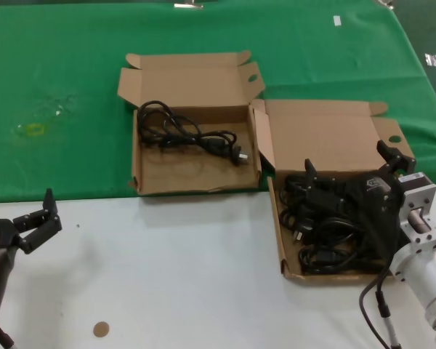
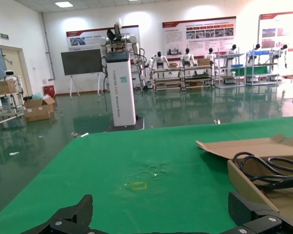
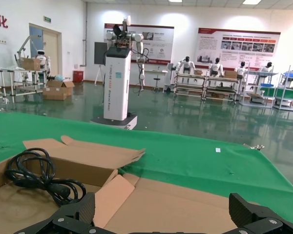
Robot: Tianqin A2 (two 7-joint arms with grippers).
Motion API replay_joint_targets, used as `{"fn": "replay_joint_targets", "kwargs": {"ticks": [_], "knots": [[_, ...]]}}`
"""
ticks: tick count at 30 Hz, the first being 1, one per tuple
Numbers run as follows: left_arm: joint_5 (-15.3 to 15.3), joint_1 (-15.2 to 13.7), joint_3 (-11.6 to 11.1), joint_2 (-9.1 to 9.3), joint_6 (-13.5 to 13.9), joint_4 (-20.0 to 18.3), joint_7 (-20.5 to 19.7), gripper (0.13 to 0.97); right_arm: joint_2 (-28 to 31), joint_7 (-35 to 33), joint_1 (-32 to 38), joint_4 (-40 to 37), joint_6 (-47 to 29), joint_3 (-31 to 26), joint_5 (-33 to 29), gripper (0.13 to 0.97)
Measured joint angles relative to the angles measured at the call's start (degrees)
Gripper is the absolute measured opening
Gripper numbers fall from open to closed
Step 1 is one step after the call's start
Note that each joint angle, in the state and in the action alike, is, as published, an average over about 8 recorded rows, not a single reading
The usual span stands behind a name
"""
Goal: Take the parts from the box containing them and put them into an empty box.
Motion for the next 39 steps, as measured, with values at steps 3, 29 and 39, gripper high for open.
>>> {"fn": "replay_joint_targets", "kwargs": {"ticks": [3, 29, 39], "knots": [[0.0, 0.0, 0.0, 0.0, 0.0, 0.0, 0.0, 0.966, 0.0, 0.0, 0.0, 0.0, 0.0, 0.0, 0.0, 0.966], [0.0, 0.0, 0.0, 0.0, 0.0, 0.0, 0.0, 0.966, 0.0, 0.0, 0.0, 0.0, 0.0, 0.0, 0.0, 0.966], [0.0, 0.0, 0.0, 0.0, 0.0, 0.0, 0.0, 0.966, 0.0, 0.0, 0.0, 0.0, 0.0, 0.0, 0.0, 0.966]]}}
